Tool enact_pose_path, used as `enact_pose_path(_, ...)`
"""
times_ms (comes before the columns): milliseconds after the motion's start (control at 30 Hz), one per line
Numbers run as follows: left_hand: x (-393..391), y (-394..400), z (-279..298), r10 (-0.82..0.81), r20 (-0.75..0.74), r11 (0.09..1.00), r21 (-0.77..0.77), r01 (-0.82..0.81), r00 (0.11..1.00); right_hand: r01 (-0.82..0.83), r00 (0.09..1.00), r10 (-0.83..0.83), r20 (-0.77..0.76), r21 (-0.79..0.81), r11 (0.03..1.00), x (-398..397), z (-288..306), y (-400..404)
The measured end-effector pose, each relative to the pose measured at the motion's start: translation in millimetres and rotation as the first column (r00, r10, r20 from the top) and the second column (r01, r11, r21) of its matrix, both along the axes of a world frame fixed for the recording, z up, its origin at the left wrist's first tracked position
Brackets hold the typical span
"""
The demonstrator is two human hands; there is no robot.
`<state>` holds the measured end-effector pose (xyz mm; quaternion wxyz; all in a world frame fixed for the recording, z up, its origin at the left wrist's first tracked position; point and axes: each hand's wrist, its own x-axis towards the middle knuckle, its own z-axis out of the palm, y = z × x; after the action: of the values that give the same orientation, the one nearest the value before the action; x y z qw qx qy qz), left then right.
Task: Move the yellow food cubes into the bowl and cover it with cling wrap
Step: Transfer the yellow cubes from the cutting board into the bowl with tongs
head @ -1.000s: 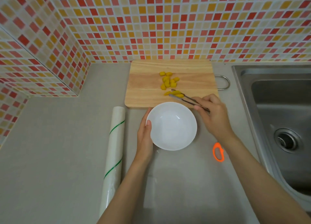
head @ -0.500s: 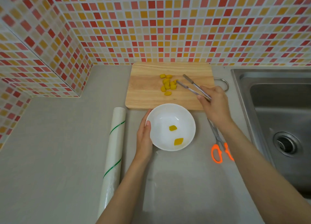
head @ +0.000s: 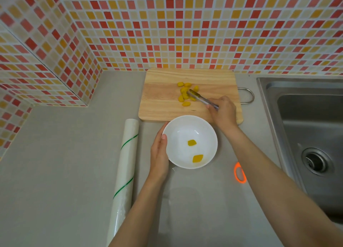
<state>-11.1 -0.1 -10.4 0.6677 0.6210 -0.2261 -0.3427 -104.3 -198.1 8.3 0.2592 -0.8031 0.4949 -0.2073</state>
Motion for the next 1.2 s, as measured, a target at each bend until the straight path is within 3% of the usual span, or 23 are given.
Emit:
enact_pose_path(333, -0.7, 0.2, 1.8, 0.005, -0.021, 1.000, 0.005, -0.005, 1.000, -0.096, 0.962, 0.105, 0.252, -0.048, 0.994, -47.9, 42.3, 58.2)
enact_pose_path(500, -0.6, 0.7, 2.1, -0.003, -0.023, 1.000, 0.000, 0.003, 1.000, -0.292, 0.951, 0.280, 0.134, 0.079, 0.953, -70.5, 49.5, 82.2)
enact_pose_path(733, -0.5, 0.1, 2.4, 0.001, -0.032, 1.000, 0.005, -0.001, 0.999, -0.118, 0.980, 0.123, 0.159, -0.038, 0.992, -61.0, 54.0, 48.2)
enact_pose_path(833, 0.3, 0.2, 0.6, 0.000, -0.038, 1.000, 0.003, 0.000, 0.999, -0.058, 0.998, 0.059, -0.037, 0.007, 0.998, -48.3, 35.3, 24.1)
enact_pose_path(933, -0.1, 0.3, 0.3, 0.008, -0.037, 1.000, 0.009, -0.007, 0.999, -0.108, 0.975, 0.116, -0.191, 0.052, 0.993, -37.7, 14.7, 15.6)
enact_pose_path(1200, -0.4, 0.1, -0.3, 0.012, -0.036, 1.000, 0.017, -0.012, 0.999, -0.096, 0.995, 0.095, -0.009, -0.046, 0.994, -35.4, 19.4, 26.2)
